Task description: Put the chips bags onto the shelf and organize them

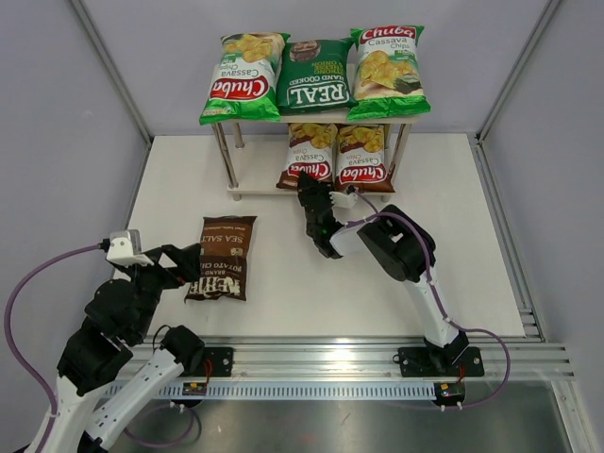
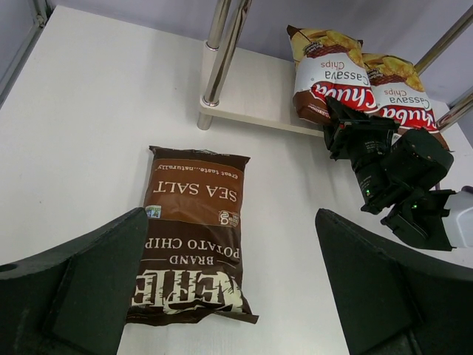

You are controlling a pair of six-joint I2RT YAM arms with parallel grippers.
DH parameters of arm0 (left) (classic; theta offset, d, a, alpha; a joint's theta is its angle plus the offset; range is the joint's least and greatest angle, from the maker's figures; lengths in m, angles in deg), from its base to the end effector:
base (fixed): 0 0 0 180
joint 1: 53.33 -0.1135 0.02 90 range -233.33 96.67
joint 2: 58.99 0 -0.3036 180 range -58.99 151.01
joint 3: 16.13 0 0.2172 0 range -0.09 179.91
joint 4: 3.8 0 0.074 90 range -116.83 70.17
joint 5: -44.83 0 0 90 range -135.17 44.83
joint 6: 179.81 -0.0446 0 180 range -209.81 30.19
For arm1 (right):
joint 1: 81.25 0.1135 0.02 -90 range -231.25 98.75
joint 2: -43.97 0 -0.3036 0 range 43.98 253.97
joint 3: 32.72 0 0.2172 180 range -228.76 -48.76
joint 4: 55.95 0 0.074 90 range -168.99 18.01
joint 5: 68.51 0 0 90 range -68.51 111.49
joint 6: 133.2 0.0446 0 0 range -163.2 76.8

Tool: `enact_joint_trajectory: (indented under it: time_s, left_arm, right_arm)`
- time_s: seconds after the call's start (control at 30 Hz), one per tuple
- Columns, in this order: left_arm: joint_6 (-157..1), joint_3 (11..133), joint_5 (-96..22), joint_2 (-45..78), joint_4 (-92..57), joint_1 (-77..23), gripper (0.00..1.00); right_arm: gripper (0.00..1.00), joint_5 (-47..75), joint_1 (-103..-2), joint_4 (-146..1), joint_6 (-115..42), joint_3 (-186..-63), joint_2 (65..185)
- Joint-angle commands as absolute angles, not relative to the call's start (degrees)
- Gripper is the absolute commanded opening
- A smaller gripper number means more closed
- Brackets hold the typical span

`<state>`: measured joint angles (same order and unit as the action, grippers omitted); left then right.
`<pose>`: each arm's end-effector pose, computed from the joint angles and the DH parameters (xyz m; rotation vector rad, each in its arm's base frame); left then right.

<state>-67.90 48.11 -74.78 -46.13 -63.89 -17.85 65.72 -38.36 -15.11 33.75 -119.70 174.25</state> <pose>-0.0108 0.0347 0.3337 -0.1789 1.7026 -0.3011 0.3730 0.3040 0.1916 1.0503 1.3299 0.9875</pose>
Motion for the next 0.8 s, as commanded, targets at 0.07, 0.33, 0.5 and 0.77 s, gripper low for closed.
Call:
enact_joint_trajectory:
  time_s: [0.07,0.33,0.5,0.77]
  left_arm:
    - [-68.98,47.98,-73.74,-45.81,-61.67,-18.00,0.99]
    - [-69.07,47.98,-73.38,-45.55,-61.49,-18.00,0.99]
    - [-68.89,48.07,-73.56,-45.98,-61.67,-18.00,0.99]
    - [-69.07,48.07,-73.82,-45.64,-61.67,-17.91,0.99]
  right_arm:
    - [0.10,65.79,-39.42,-16.79,37.21,-117.14,171.25]
    - [0.21,65.62,-40.12,-18.81,38.89,-112.39,166.41]
    - [0.44,63.24,-40.47,-22.68,40.30,-112.83,165.62]
    - [0.62,57.53,-41.26,-35.58,46.71,-112.83,161.84]
